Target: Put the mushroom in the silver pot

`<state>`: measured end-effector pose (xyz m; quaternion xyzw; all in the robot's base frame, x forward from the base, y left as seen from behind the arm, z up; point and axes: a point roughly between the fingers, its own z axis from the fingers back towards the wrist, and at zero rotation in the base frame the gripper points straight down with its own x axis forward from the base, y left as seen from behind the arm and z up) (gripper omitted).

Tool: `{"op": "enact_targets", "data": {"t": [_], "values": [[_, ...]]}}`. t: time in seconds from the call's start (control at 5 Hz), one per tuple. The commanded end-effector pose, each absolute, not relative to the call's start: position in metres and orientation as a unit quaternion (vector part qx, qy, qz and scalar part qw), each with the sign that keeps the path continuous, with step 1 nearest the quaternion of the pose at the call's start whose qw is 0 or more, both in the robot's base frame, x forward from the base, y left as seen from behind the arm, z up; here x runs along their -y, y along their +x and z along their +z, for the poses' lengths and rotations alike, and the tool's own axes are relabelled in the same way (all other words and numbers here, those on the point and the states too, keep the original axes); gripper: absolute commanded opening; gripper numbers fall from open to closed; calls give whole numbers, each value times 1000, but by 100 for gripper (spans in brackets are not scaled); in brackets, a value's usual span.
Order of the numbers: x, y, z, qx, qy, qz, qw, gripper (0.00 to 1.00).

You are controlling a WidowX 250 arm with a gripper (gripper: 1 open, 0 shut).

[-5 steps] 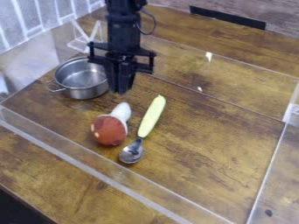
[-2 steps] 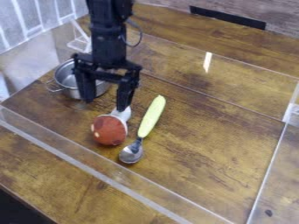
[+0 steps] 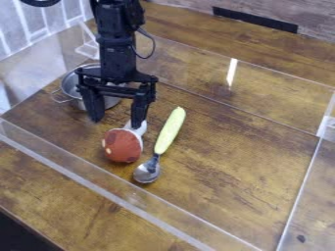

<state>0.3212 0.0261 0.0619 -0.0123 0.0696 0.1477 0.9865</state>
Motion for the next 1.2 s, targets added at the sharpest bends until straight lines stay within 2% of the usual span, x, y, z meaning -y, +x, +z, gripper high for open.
{"op": "enact_targets", "data": {"t": [0.0, 0.2, 0.4, 0.6, 0.8, 1.0], "values": [[-26, 322, 65, -52, -13, 164, 985, 0], [-22, 322, 63, -51, -14, 169, 984, 0], [-25, 325, 89, -46, -17, 135, 990, 0], [-26, 325, 107, -43, -20, 102, 994, 0], [-28, 324, 105, -42, -20, 89, 995, 100], [-31, 321, 95, -48, -21, 92, 994, 100]]}}
